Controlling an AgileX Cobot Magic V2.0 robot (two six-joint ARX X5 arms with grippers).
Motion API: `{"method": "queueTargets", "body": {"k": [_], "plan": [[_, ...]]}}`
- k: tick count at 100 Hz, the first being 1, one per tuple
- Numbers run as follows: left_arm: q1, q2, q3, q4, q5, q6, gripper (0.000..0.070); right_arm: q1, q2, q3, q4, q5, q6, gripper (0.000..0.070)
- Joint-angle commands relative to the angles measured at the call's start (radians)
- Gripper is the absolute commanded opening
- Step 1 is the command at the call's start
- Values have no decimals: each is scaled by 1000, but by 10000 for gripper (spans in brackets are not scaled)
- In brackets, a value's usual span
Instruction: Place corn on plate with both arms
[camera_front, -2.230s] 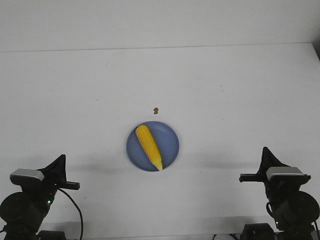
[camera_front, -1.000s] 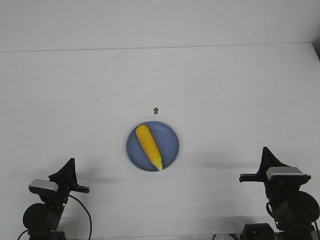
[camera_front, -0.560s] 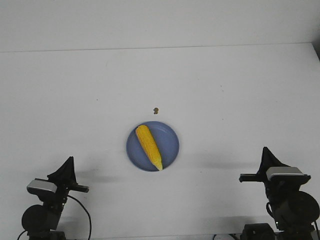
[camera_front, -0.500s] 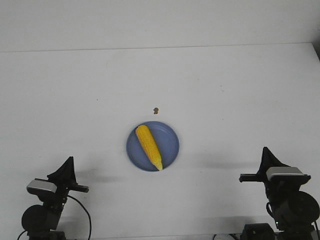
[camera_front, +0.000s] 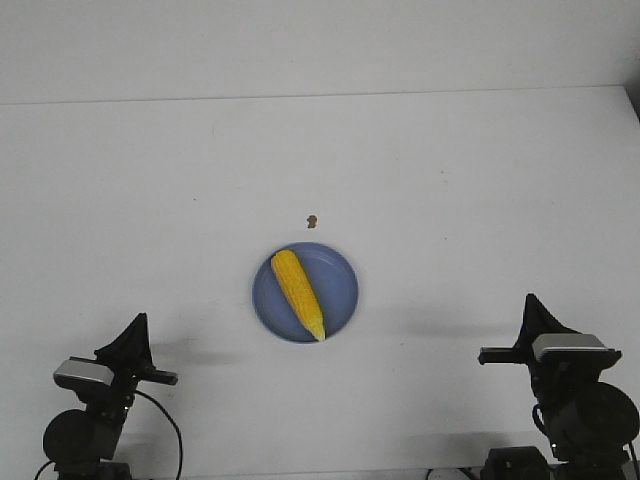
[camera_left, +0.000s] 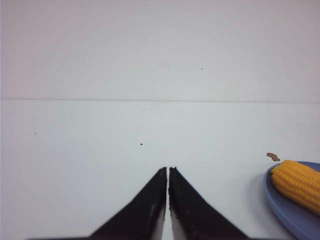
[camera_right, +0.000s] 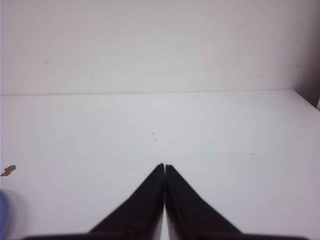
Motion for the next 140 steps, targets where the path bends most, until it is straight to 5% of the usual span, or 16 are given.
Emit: {"method": "queueTargets", "body": {"k": [1, 58, 105, 140], "plan": [[1, -2, -20, 10, -2, 1, 12, 1, 4, 8, 13, 0, -4, 5], [1, -2, -20, 10, -2, 1, 12, 1, -19, -2, 40, 0, -6, 5], [1, -2, -20, 10, -2, 1, 12, 1, -238, -368, 372, 0, 5, 5], [0, -1, -19, 3, -2, 1, 12, 1, -238, -529, 506, -11, 28, 5]]}}
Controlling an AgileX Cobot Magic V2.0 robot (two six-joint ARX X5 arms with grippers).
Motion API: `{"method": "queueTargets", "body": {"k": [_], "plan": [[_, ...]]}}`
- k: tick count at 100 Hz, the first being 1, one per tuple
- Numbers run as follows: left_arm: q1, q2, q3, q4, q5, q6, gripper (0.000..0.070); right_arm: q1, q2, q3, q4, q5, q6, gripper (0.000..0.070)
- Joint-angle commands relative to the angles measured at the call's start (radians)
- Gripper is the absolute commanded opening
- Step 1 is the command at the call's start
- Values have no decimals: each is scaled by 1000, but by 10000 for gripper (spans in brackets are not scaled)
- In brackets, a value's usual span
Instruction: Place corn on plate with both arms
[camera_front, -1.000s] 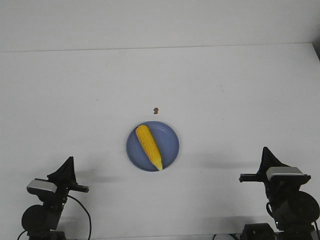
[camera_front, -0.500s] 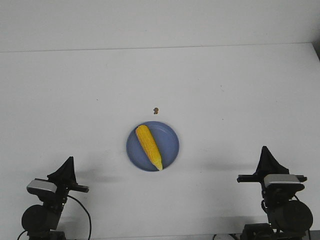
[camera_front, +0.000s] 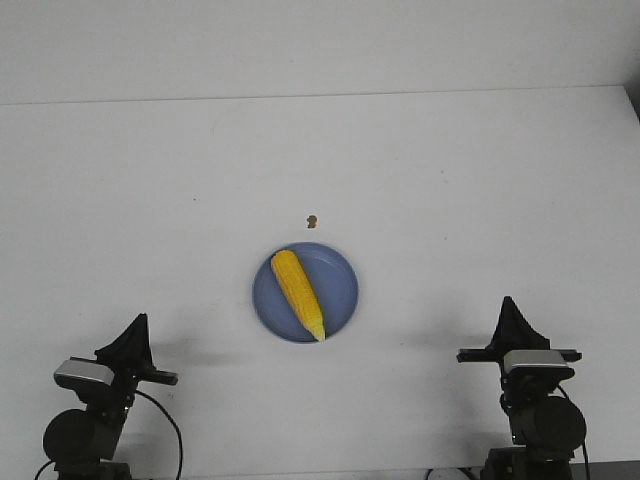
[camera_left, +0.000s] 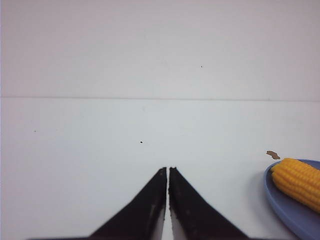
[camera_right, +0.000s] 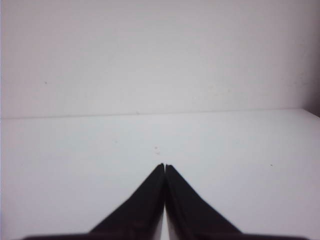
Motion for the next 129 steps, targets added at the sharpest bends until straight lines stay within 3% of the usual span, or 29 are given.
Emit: {"method": "queueTargets", "body": {"k": [1, 26, 129], "plan": [[0, -1, -19, 10, -2, 1, 12, 1, -2, -18, 23, -4, 15, 4], [0, -1, -19, 10, -2, 1, 12, 1, -2, -74, 114, -4, 15, 4], [0, -1, -19, 10, -2, 1, 12, 1, -2, -73, 111, 0, 14, 4]]}}
